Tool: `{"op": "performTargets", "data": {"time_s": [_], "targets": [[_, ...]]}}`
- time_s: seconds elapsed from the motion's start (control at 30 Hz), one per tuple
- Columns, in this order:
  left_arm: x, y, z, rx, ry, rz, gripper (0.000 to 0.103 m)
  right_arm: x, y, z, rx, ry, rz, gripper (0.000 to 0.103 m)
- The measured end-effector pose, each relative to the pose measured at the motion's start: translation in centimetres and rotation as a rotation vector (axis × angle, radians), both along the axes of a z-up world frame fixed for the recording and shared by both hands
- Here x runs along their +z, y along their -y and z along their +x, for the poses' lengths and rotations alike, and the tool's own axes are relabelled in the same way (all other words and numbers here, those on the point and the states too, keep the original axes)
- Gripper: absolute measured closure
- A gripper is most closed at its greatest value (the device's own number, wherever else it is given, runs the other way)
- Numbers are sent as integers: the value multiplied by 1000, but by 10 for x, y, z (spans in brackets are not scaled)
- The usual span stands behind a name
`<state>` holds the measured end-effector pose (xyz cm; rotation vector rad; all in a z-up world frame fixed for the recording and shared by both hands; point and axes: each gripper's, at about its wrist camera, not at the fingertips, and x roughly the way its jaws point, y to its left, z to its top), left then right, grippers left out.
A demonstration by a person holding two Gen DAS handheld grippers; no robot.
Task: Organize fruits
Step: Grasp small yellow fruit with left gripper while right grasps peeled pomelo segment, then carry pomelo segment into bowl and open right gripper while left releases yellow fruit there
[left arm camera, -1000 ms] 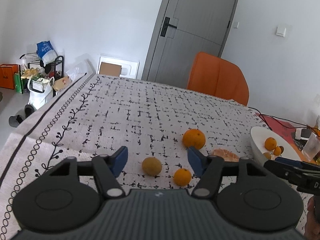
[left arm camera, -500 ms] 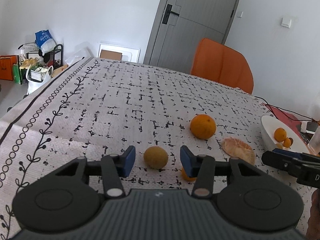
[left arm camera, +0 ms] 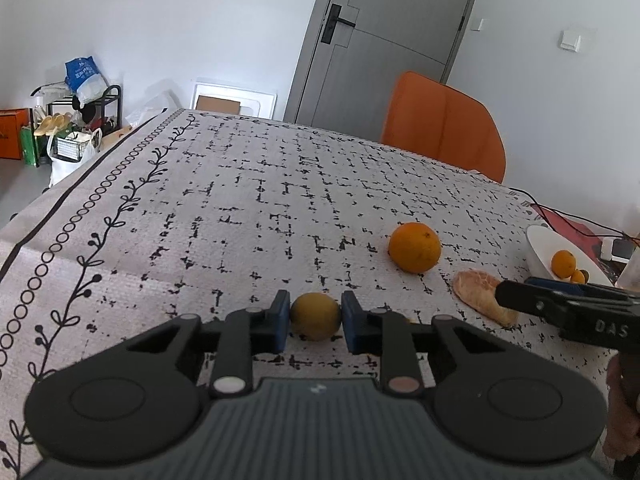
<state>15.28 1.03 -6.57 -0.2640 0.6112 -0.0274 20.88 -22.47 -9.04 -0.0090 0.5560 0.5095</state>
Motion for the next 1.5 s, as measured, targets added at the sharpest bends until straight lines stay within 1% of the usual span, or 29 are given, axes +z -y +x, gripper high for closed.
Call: {"op": "performTargets", "data": {"time_s": [0.23, 0.4, 0.63, 0.7, 0.77, 0.83, 0.9, 1.0, 1.23, 1.4, 1.43, 1.5], "targets": [[3, -7, -3, 19, 1, -3, 77, -4, -9, 7, 11, 0, -16, 43], [5, -10, -7, 28, 1, -3, 77, -7, -14, 8, 16, 9, -58, 42], [8, -11, -10, 31, 10, -4, 77, -5, -13, -1, 53, 1, -48, 43], [8, -11, -11, 32, 12, -5, 77, -4, -14, -3, 58, -1, -48, 44], [8, -11, -11, 33, 12, -4, 77, -3, -14, -5, 70, -10, -39, 51], [8, -12, -11, 35, 11, -2, 77, -2, -12, -7, 99, -32, -4, 55], [10, -12, -12, 38, 16, -2, 77, -2, -11, -10, 109, -34, 8, 55], [10, -14, -13, 44, 20, -2, 77, -1, -13, -10, 91, -19, -15, 55], [7, -20, -11, 49, 15, -14, 77, -6, -22, 1, 77, -29, -50, 54], [5, -25, -10, 51, 16, -31, 77, -15, -38, 0, 60, -11, -136, 53], [5, -26, -10, 50, 15, -32, 77, -16, -39, -1, 60, -1, -145, 55], [4, -27, -9, 52, 12, -32, 77, -17, -40, -1, 43, 13, -154, 64]]}}
